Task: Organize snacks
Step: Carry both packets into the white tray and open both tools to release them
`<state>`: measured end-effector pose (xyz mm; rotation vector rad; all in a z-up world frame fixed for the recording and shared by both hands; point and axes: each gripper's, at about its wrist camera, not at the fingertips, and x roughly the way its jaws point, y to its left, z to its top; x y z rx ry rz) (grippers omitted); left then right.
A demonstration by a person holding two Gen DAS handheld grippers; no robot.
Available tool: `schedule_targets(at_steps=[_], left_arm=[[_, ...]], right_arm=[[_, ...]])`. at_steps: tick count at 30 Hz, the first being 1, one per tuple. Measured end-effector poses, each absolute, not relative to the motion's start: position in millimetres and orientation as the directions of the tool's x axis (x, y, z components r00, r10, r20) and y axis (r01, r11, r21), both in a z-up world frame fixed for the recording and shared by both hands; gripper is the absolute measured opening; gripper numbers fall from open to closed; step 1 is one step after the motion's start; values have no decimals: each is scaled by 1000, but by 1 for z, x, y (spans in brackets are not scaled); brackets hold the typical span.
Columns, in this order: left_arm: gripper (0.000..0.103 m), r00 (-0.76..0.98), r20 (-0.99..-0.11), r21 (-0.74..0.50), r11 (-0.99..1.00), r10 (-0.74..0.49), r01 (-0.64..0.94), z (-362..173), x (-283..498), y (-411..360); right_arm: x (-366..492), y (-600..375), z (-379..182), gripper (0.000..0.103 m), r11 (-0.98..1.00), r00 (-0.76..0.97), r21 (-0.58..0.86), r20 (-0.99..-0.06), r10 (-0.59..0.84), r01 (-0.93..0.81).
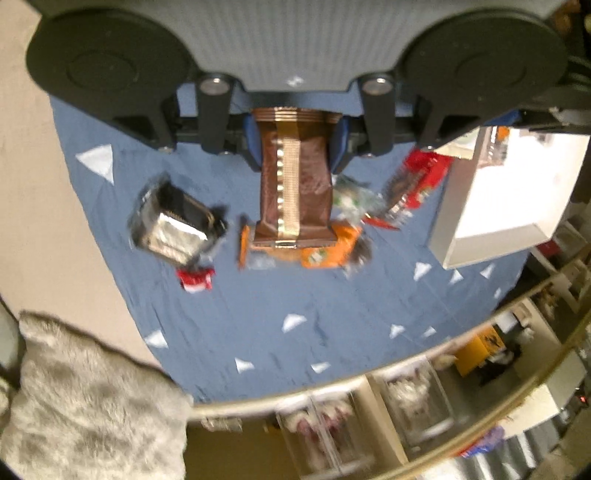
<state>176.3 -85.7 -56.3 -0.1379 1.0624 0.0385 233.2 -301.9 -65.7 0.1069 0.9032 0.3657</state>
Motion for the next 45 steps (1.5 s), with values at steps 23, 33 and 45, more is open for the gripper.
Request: schedule_targets(at_steps=[23, 33, 45], left_arm=[[54, 636, -772, -162, 974, -25, -159, -2, 161, 39], [54, 628, -778, -167, 959, 15, -230, -13, 158, 105], [54, 568, -822, -126, 963, 32, -237, -35, 177, 128]], right_arm=[[220, -221, -25, 44, 902, 600, 233, -682, 418, -364], [234, -146, -24, 45, 866, 551, 209, -698, 457, -454], [268, -74, -45, 45, 814, 457, 246, -726, 514, -525]])
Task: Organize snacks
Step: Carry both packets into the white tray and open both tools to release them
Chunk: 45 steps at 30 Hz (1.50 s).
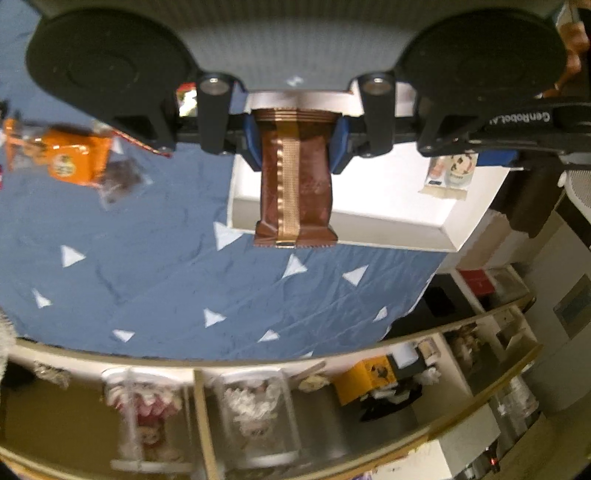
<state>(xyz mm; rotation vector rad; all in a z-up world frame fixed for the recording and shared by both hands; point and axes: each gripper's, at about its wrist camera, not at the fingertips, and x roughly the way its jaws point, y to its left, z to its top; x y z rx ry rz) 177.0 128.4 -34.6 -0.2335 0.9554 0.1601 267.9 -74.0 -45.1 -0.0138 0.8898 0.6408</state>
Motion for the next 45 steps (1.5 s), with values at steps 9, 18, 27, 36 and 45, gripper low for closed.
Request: schedule_targets(at_steps=[9, 18, 27, 36, 45], left_arm=[[54, 494, -869, -123, 958, 23, -261, -60, 187, 137], [54, 442, -897, -118, 953, 18, -278, -80, 196, 137], [76, 433, -901, -112, 949, 29, -296, -78, 193, 138], [83, 460, -887, -120, 946, 34, -301, -65, 182, 140], [95, 484, -873, -106, 950, 52, -293, -53, 170, 137]], right_arm=[[287, -52, -76, 43, 821, 381, 293, -774, 505, -490], [283, -57, -78, 44, 825, 370, 307, -781, 503, -475], [271, -61, -70, 49, 823, 367, 282, -790, 491, -493], [255, -73, -56, 60, 829, 385, 259, -790, 478, -496], [242, -86, -49, 78, 838, 411, 234, -786, 461, -493]])
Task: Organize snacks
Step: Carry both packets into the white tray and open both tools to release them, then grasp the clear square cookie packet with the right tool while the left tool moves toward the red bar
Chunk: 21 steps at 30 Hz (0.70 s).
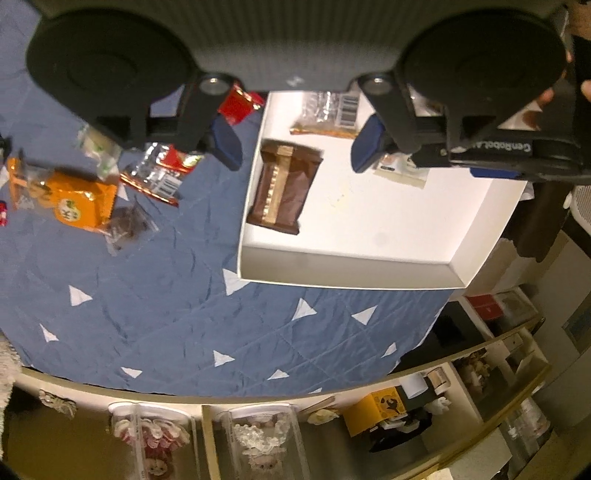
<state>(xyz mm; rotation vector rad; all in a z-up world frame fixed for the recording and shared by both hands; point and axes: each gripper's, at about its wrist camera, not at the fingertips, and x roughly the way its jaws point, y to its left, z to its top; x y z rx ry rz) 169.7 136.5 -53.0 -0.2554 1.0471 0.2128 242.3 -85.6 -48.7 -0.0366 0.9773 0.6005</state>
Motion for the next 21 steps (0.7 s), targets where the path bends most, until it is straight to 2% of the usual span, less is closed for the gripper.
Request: schedule_targets(at_steps=[3, 8, 21], left_arm=[[98, 496, -866, -89, 954, 68, -286, -48, 165, 132], [103, 513, -856, -93, 956, 67, -279, -42, 157, 124], [103, 561, -827, -109, 966, 44, -236, -31, 147, 89]], right_arm=[[239, -94, -47, 91, 847, 430, 226, -781, 453, -482], [234, -108, -45, 101, 861, 458, 202, -777, 431, -467], [219, -146, -40, 102, 887, 509, 137, -775, 373, -442]])
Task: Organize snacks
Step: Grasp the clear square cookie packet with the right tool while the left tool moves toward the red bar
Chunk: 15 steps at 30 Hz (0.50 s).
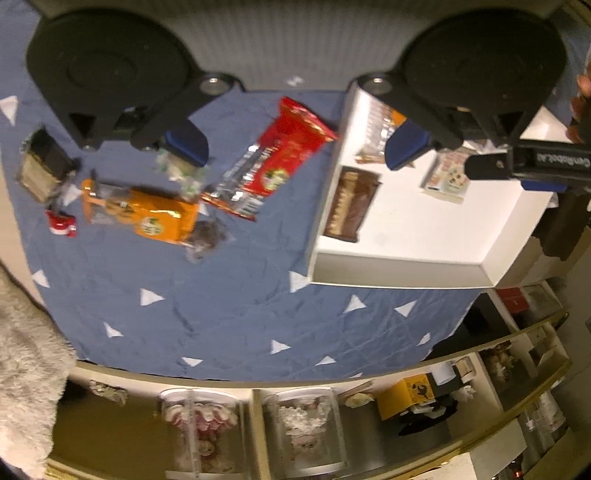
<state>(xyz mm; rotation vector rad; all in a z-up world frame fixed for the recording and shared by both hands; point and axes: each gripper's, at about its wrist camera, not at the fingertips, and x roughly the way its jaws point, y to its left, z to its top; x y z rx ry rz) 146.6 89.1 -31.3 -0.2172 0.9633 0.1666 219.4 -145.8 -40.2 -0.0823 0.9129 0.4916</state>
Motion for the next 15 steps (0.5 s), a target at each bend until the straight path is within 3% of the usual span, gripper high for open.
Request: schedule_targets(at_steps=[10, 15], left_arm=[[103, 594, -804, -129, 970, 20, -207, -34, 160, 55], [103, 629, -774, -189, 975, -78, -112, -36, 167, 33]], right_arm=[[228, -208, -38, 102, 931, 567, 86, -772, 287, -355], [238, -240, -41, 102, 951, 596, 74, -765, 247, -299]])
